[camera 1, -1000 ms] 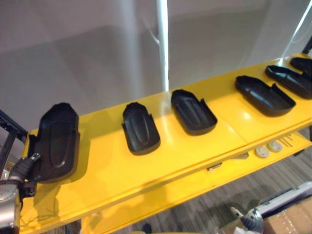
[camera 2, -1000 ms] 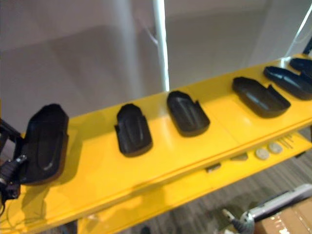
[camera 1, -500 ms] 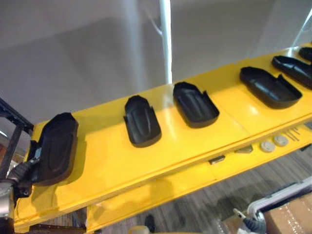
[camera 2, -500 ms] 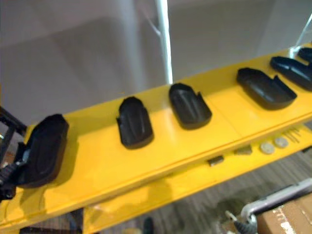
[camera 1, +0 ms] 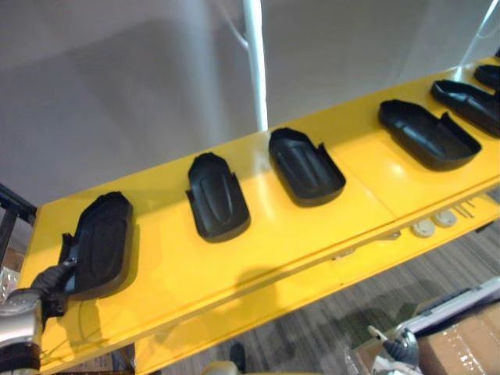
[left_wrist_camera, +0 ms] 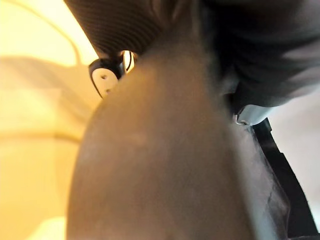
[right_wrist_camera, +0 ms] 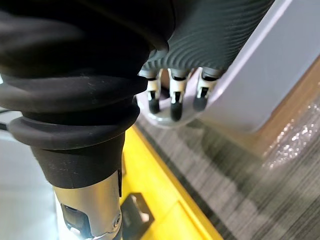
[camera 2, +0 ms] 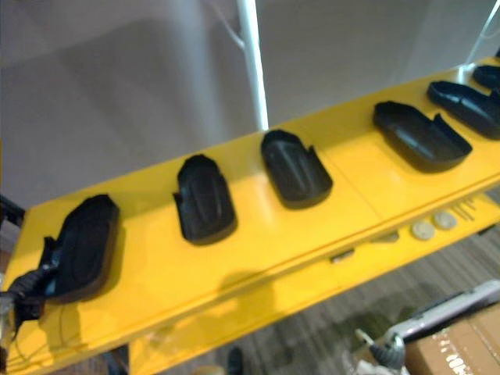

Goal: Walk over and take plastic housings, then place them on the shelf

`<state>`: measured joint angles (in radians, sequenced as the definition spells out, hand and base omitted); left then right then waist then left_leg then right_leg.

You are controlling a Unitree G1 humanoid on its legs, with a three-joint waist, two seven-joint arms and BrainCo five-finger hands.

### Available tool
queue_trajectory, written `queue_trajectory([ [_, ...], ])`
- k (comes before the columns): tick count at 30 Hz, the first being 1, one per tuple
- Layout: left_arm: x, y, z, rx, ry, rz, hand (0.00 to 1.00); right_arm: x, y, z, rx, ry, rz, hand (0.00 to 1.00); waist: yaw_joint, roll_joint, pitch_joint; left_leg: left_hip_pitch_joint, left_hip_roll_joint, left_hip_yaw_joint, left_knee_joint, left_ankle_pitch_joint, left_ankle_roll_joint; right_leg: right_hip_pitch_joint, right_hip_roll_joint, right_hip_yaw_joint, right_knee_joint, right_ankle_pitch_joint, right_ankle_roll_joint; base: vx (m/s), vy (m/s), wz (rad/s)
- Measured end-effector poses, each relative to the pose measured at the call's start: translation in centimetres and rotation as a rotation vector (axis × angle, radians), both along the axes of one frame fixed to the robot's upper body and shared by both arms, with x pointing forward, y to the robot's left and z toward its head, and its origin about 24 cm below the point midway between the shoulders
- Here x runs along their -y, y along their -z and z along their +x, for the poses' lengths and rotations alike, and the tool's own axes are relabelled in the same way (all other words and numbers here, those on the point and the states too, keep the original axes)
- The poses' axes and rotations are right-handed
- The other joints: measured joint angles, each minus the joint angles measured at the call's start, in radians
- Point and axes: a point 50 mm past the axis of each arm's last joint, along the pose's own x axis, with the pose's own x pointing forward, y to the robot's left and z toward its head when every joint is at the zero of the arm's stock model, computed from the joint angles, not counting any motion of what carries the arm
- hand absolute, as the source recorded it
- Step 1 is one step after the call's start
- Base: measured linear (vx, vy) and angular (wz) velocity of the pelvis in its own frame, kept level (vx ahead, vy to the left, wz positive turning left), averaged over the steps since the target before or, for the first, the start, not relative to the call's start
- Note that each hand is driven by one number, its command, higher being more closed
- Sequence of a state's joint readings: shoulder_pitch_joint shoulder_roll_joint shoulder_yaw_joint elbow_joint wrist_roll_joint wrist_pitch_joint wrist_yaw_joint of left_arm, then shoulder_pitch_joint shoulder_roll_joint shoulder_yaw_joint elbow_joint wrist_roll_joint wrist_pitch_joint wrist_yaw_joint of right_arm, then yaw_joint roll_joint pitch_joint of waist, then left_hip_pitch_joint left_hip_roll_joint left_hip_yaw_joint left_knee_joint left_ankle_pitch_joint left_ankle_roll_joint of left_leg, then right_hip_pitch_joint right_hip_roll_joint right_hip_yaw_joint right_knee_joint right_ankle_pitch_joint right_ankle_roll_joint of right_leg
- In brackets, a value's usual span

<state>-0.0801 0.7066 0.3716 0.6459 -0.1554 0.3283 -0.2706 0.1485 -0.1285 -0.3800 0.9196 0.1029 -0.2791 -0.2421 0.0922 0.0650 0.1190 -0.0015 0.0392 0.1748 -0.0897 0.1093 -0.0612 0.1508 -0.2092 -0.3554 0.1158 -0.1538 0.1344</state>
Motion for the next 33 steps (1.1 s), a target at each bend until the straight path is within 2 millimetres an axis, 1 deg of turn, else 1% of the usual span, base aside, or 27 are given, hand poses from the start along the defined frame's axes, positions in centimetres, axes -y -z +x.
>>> queue_trajectory([
  [2, 0.3, 0.3, 0.0, 0.0, -0.012, 0.002, 1.0, 0.0, 0.0, 0.0, -0.001, 0.0, 0.0, 0.0, -0.002, 0.0, 0.007, 0.0, 0.001, 0.0, 0.0, -0.005, -0.003, -0.003, -0.001, 0.001, -0.005, -0.003, -0.004, -0.1, 0.038, -0.04],
  [4, 0.2, 0.2, 0.1, 0.013, -0.017, 0.022, 1.0, 0.0, 0.0, 0.1, 0.001, -0.001, 0.0, 0.0, -0.002, -0.001, 0.02, 0.0, 0.002, 0.002, 0.0, -0.008, -0.002, -0.003, -0.001, 0.001, -0.009, -0.004, -0.005, -0.08, 0.035, -0.04],
  [8, 0.1, 0.1, 0.0, 0.02, -0.04, 0.039, 1.0, 0.0, 0.0, -0.2, -0.005, 0.0, 0.0, 0.0, -0.008, -0.005, 0.025, -0.003, 0.001, 0.003, 0.0, -0.009, -0.002, -0.004, -0.001, 0.0, -0.013, -0.004, -0.005, -0.01, 0.005, 0.0],
  [12, -0.3, -0.1, -0.1, 0.031, -0.071, 0.066, 1.0, 0.2, -0.1, -0.2, 0.0, 0.012, -0.006, 0.0, -0.012, -0.013, 0.032, -0.006, 0.001, 0.002, 0.0, -0.008, -0.005, -0.003, -0.001, -0.001, -0.018, -0.001, 0.0, 0.06, -0.015, 0.02],
  [13, -0.4, -0.2, -0.1, 0.038, -0.09, 0.08, 1.0, 0.2, -0.1, -0.2, -0.001, 0.019, -0.009, 0.0, -0.014, -0.02, 0.036, -0.002, -0.002, 0.001, 0.001, -0.007, -0.006, 0.007, -0.001, -0.002, -0.019, 0.002, 0.004, 0.09, -0.033, 0.02],
  [17, -0.8, -0.4, -0.3, 0.041, -0.128, 0.105, 1.0, 0.3, -0.1, -0.2, -0.002, 0.027, -0.017, 0.0, -0.02, -0.026, 0.04, 0.0, -0.011, 0.002, 0.001, -0.008, -0.007, 0.011, -0.002, -0.001, -0.02, 0.002, 0.004, 0.07, -0.023, 0.02],
  [18, -0.8, -0.3, -0.4, 0.035, -0.133, 0.119, 0.0, 0.4, -0.1, -0.2, -0.002, 0.028, -0.019, 0.0, -0.023, -0.027, 0.04, 0.002, -0.012, 0.003, 0.001, -0.008, -0.007, 0.014, -0.003, 0.0, -0.02, 0.003, 0.004, 0.05, -0.018, 0.02],
  [23, -0.4, -0.1, 0.1, 0.052, -0.154, 0.111, 0.0, 0.4, -0.1, -0.2, -0.008, 0.022, -0.021, 0.0, -0.024, -0.026, 0.04, 0.007, -0.012, 0.007, 0.0, -0.008, -0.007, 0.02, -0.003, 0.0, -0.02, 0.003, 0.004, -0.01, -0.001, -0.01],
  [28, -0.2, 0.4, 0.3, 0.048, -0.163, 0.085, 0.0, -0.1, -0.1, 1.0, 0.002, -0.029, -0.015, 0.0, -0.027, -0.025, 0.04, 0.02, -0.011, 0.022, 0.0, -0.017, -0.005, 0.024, -0.005, 0.004, -0.02, 0.003, 0.003, -0.07, 0.013, -0.08],
  [30, 0.0, 0.6, 0.3, 0.049, -0.163, 0.078, 0.0, -0.1, -0.2, 1.2, 0.003, -0.04, -0.02, 0.0, -0.028, -0.027, 0.042, 0.02, -0.013, 0.023, 0.0, -0.021, -0.006, 0.023, -0.009, 0.004, -0.02, -0.001, -0.002, -0.02, 0.011, -0.01],
  [32, 0.3, 0.7, 0.4, 0.056, -0.166, 0.071, 0.0, 0.0, -0.4, 1.5, 0.006, -0.058, -0.032, 0.0, -0.027, -0.021, 0.048, 0.019, -0.014, 0.022, 0.0, -0.024, -0.001, 0.019, -0.015, 0.003, -0.01, -0.004, -0.003, 0.0, 0.0, 0.0],
  [33, 0.5, 0.6, 0.6, 0.072, -0.167, 0.074, 0.0, 0.2, -0.7, 2.1, 0.023, -0.063, -0.041, 0.0, -0.027, -0.017, 0.064, 0.015, -0.016, 0.022, 0.001, -0.024, -0.001, 0.007, -0.021, 0.005, 0.01, -0.011, -0.005, -0.02, 0.022, 0.04],
])
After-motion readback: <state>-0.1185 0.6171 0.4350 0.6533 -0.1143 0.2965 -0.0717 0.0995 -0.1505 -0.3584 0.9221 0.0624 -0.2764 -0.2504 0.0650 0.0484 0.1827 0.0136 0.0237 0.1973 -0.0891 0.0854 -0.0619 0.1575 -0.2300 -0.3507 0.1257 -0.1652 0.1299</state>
